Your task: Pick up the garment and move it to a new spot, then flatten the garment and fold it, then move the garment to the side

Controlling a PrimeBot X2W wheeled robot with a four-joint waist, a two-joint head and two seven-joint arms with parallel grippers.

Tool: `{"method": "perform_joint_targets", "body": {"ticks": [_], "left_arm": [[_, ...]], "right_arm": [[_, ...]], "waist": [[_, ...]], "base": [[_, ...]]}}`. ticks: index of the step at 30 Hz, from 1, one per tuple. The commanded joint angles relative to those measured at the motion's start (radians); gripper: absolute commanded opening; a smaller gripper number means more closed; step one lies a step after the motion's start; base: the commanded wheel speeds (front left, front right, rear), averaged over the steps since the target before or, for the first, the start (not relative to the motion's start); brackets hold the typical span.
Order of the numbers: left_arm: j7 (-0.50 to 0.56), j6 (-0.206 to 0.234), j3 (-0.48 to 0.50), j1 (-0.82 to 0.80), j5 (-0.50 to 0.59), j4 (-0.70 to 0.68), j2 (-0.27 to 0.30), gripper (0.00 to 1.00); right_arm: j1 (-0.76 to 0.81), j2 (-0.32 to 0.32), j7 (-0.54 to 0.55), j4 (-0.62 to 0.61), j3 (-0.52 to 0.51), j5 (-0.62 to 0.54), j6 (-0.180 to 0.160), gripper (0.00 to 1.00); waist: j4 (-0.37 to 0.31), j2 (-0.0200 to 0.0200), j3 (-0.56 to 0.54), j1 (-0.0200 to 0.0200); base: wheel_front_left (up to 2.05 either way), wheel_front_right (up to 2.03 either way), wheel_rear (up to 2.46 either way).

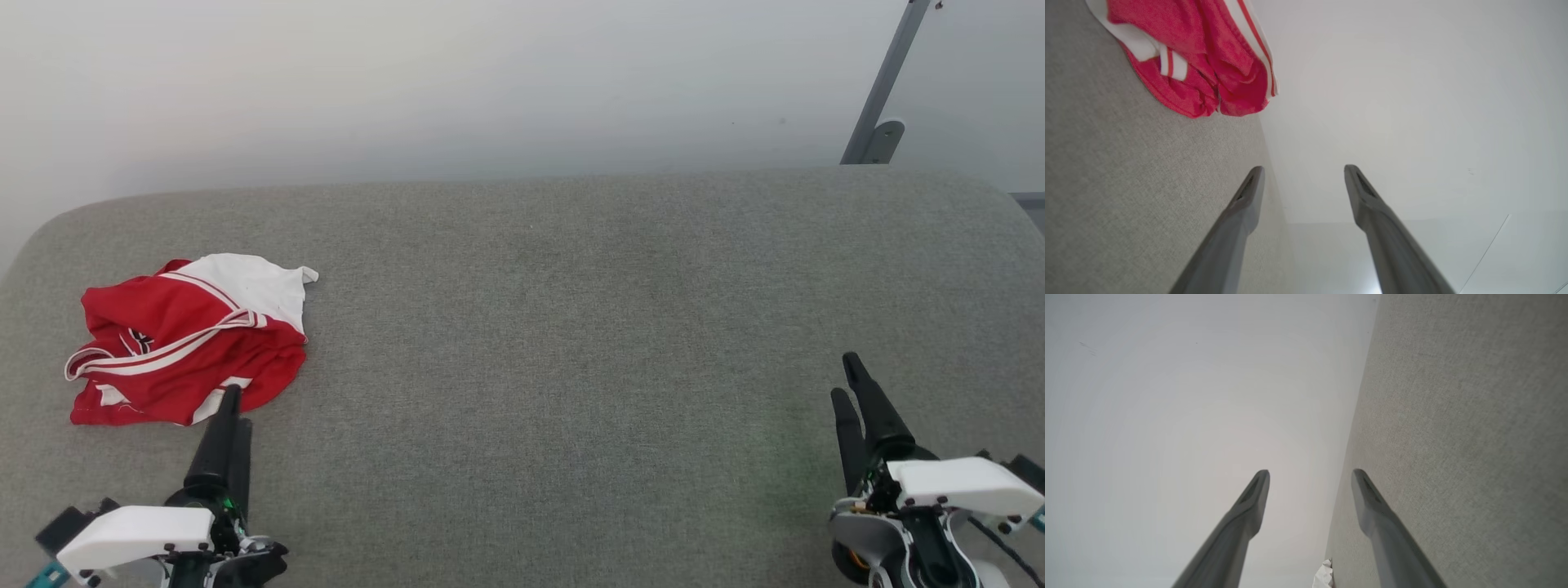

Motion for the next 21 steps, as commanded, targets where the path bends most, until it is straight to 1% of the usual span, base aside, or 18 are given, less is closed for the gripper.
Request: {"method": "perform_joint_targets", "body": {"ticks": [1, 5, 8, 18, 19, 21], "left_arm": [[-0.009, 0.0, -0.003, -0.032, 0.015, -0.02, 0.017, 1.0], [-0.041, 0.0, -0.025, -0.034, 0.077, -0.017, 0.053, 1.0], [-0.059, 0.0, -0.035, -0.038, 0.135, -0.006, 0.07, 1.0], [-0.101, 0.001, -0.018, -0.037, 0.353, -0.028, 0.086, 1.0], [-0.101, 0.001, -0.018, -0.037, 0.353, -0.028, 0.086, 1.0], [-0.108, 0.001, -0.014, -0.033, 0.395, -0.032, 0.088, 1.0]], "right_arm": [[-0.04, -0.01, -0.01, -0.007, 0.006, -0.015, 0.0, 1.0], [-0.07, -0.028, -0.036, 0.011, 0.031, -0.07, 0.0, 1.0], [-0.087, -0.04, -0.053, 0.025, 0.046, -0.117, 0.0, 1.0], [-0.126, -0.079, -0.096, 0.036, 0.081, -0.322, 0.0, 1.0], [-0.126, -0.079, -0.096, 0.036, 0.081, -0.322, 0.0, 1.0], [-0.128, -0.086, -0.104, 0.035, 0.083, -0.368, 0.0, 1.0]], "waist": [[0.0, 0.0, 0.0, 0.0], [0.002, 0.0, 0.0, 0.0], [0.003, 0.0, 0.0, 0.0], [0.008, 0.0, 0.0, 0.0], [0.008, 0.0, 0.0, 0.0], [0.009, 0.0, -0.001, 0.0]], "base": [[0.0, 0.0, 0.0], [0.0, 0.0, 0.0], [0.0, 0.0, 0.0], [0.0, 0.0, 0.0], [0.0, 0.0, 0.0], [0.0, 0.0, 0.0]]}}
